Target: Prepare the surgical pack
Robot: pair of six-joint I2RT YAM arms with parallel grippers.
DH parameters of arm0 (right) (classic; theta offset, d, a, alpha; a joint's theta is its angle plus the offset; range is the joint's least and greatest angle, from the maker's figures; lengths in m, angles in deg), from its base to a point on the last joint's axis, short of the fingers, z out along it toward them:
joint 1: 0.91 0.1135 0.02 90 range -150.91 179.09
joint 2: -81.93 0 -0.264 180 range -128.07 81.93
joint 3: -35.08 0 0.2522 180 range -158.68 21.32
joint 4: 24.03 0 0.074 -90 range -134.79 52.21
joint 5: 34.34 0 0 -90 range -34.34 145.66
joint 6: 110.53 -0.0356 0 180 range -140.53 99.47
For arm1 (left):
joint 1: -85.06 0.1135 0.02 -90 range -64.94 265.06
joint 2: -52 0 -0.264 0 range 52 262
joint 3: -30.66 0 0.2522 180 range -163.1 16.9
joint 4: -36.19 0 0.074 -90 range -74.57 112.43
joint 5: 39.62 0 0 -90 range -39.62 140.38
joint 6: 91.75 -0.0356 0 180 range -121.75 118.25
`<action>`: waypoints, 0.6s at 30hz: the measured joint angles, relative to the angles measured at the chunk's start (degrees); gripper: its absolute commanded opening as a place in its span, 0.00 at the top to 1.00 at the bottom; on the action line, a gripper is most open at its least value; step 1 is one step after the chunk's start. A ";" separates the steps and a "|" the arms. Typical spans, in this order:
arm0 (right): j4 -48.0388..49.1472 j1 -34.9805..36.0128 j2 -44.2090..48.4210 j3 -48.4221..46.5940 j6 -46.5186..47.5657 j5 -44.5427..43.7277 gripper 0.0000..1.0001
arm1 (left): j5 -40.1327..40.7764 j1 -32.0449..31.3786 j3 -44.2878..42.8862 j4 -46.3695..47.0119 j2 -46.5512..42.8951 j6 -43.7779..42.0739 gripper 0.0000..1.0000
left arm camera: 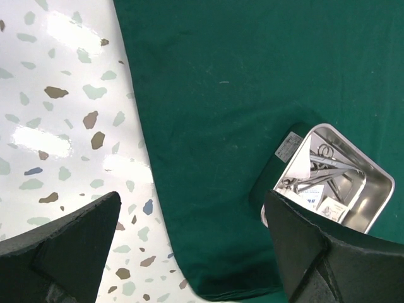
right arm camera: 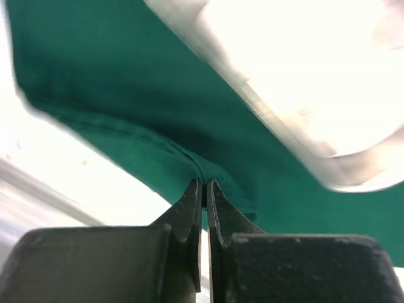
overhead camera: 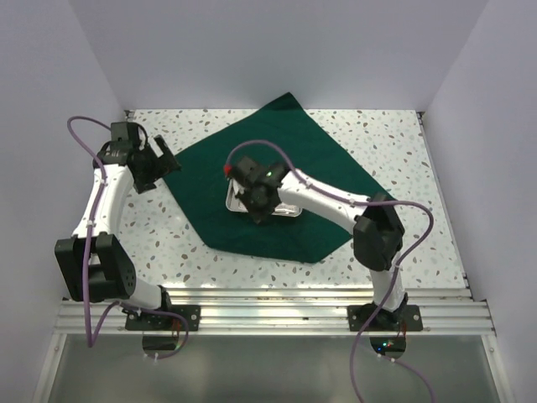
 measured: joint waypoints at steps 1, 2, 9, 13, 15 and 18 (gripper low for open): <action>-0.37 -2.49 -0.13 -2.73 0.28 -1.11 1.00 | -0.52 0.00 0.24 0.33 0.02 0.04 0.00; -1.01 -4.20 -0.55 -5.25 0.57 -1.77 1.00 | -0.90 0.00 0.48 0.81 0.04 0.09 0.00; -1.66 -13.00 -11.21 -26.51 3.61 -5.70 1.00 | -3.21 0.00 0.72 3.63 3.02 0.63 0.00; -0.57 -17.14 -19.63 -35.52 4.42 -5.31 1.00 | -3.54 0.00 0.81 3.67 5.75 0.98 0.00; 0.85 -18.84 -22.53 -37.20 4.63 -5.03 1.00 | -3.58 0.00 1.20 3.98 6.49 0.96 0.00; 2.49 -20.79 -25.00 -37.92 4.61 -4.55 1.00 | -3.69 0.00 1.81 4.63 7.50 0.96 0.00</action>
